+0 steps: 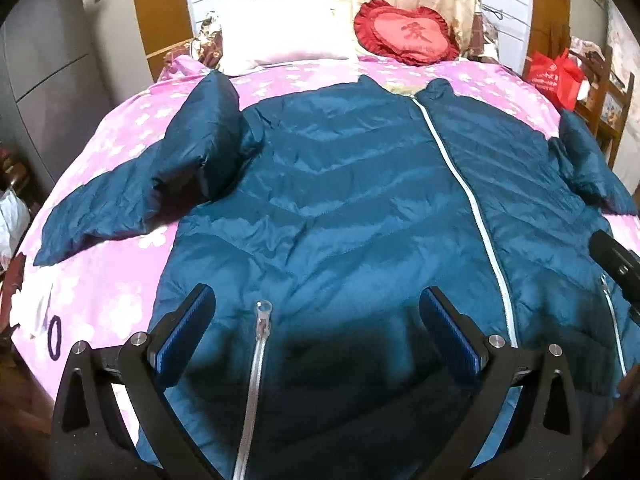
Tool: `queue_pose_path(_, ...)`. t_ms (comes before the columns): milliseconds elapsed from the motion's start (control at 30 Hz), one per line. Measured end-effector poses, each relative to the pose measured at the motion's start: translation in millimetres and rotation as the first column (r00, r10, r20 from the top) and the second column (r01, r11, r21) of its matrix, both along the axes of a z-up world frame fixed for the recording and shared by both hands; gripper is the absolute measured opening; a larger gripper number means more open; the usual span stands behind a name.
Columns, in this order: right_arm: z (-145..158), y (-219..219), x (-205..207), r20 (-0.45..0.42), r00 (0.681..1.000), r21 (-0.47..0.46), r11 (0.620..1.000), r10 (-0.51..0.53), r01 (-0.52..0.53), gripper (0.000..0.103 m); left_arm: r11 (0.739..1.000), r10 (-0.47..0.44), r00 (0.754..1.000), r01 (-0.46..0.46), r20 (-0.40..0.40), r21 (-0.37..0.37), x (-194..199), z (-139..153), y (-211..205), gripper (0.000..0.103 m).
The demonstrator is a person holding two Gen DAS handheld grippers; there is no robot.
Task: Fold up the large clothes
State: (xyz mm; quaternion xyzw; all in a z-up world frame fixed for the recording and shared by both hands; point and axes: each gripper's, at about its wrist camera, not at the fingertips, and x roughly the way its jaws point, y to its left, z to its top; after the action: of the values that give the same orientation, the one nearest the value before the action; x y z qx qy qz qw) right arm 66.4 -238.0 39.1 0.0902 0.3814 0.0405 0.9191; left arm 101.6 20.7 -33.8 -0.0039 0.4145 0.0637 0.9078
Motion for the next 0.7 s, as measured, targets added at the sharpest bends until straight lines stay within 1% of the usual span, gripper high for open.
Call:
queue_pose_path(100, 3.4, -2.9, -5.3, 0.015, 1.0, 0.009, 1.0, -0.008, 0.008, 0.103, 1.0, -0.018, 1.0, 0.018, 0.017, 0.004, -9.6, 9.6, -6.6, 0.102)
queue_pose_path(200, 5.2, -6.2, -11.8, 0.024, 1.0, 0.027, 1.0, -0.003, 0.003, 0.103, 0.997, -0.045, 0.999, 0.046, 0.013, -0.067, -20.5, 14.8, -13.0, 0.102)
queue_pose_path(233, 5.7, -6.7, -13.4, 0.026, 1.0, 0.031, 1.0, -0.001, 0.0, 0.103, 0.996, -0.054, 0.998, 0.055, 0.017, -0.064, -22.9, 15.3, -17.7, 0.102)
queue_pose_path(300, 6.7, -7.3, -15.4, 0.034, 0.999, 0.037, 0.999, 0.002, -0.003, 0.103, 0.998, -0.056, 0.998, 0.057, 0.026, -0.019, -25.1, 17.1, -25.3, 0.102)
queue_pose_path(433, 6.0, -10.1, -14.8, 0.029, 1.0, 0.051, 0.999, -0.002, 0.001, 0.103, 0.998, -0.052, 0.998, 0.051, 0.046, 0.025, -27.4, 19.1, -31.5, 0.102)
queue_pose_path(567, 3.9, -13.0, -13.5, 0.02, 1.0, 0.069, 0.998, -0.009, 0.007, 0.103, 0.998, -0.053, 0.997, 0.051, 0.051, 0.048, -28.4, 19.0, -34.3, 0.102)
queue_pose_path(700, 3.3, -13.8, -13.2, 0.02, 1.0, 0.07, 0.998, -0.01, 0.008, 0.103, 0.998, -0.054, 0.997, 0.051, 0.049, 0.049, -28.1, 18.1, -32.7, 0.102)
